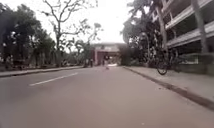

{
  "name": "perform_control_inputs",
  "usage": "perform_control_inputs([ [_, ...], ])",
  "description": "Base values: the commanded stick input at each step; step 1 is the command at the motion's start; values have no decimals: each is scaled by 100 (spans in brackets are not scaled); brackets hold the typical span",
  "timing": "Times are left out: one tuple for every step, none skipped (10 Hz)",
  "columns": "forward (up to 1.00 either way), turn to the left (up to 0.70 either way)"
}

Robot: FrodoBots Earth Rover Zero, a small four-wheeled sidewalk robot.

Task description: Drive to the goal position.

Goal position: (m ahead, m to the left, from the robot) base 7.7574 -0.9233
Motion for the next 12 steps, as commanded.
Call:
perform_control_inputs([
  [100,0],
  [100,0],
  [100,0],
  [100,0],
  [100,0],
  [100,0],
  [100,0],
  [100,0],
  [100,0],
  [100,0],
  [100,0],
  [100,0],
])
